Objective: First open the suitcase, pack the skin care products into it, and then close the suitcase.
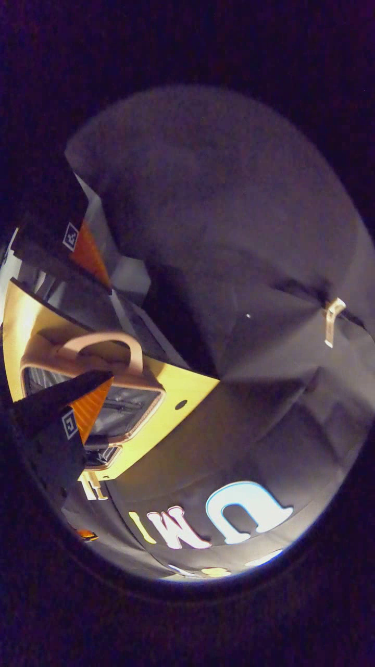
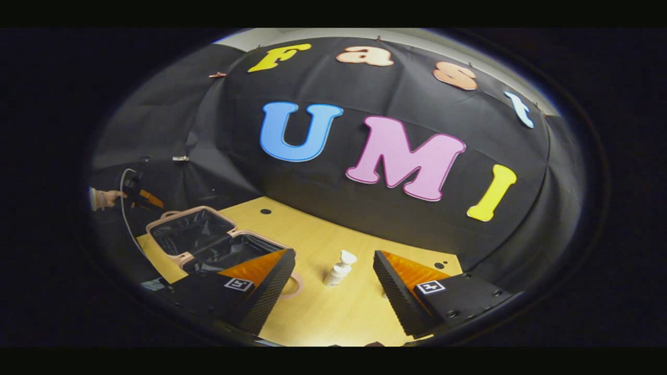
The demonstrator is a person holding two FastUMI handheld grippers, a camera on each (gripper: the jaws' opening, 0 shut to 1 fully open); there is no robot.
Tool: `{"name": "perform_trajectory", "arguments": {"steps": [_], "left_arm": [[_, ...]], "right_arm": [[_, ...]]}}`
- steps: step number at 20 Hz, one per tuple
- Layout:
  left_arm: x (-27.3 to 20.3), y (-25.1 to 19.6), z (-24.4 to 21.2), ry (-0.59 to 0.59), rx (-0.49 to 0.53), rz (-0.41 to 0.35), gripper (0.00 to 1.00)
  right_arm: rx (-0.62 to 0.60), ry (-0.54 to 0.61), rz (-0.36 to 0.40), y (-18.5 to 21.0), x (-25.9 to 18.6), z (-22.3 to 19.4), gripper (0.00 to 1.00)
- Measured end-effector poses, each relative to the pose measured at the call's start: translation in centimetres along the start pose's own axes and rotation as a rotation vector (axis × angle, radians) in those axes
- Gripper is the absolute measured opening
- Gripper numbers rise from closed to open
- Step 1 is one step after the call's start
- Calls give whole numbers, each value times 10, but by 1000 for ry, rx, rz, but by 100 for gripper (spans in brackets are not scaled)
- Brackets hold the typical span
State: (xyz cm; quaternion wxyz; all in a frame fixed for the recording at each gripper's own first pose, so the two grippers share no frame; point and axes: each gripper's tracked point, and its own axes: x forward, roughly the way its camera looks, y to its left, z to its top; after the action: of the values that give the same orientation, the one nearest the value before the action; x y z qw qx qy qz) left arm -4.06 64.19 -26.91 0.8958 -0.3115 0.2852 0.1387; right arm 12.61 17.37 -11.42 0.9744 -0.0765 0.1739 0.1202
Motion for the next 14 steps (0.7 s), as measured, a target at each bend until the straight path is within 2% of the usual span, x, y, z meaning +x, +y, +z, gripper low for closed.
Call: {"name": "perform_trajectory", "arguments": {"steps": [3, 4, 5, 7, 10, 11, 14], "left_arm": [[-33, -98, -2, -92, 147, -26, 94], [-35, -140, -15, -95, 171, -62, 89], [-35, -181, -33, -90, 182, -99, 94], [-30, -255, -74, -83, 224, -157, 94], [-1, -350, -129, -58, 301, -229, 94], [13, -377, -153, -24, 326, -250, 94], [48, -451, -210, 60, 397, -306, 94]], "right_arm": [[42, -17, -69, -30, 7, -24, 97], [45, -25, -101, -42, 11, -31, 97], [55, -27, -124, -54, 12, -40, 97], [105, -11, -157, -74, 18, -60, 96], [165, 2, -210, -103, 25, -84, 97], [175, 20, -212, -110, 31, -92, 95], [185, 84, -197, -125, 53, -131, 97]]}}
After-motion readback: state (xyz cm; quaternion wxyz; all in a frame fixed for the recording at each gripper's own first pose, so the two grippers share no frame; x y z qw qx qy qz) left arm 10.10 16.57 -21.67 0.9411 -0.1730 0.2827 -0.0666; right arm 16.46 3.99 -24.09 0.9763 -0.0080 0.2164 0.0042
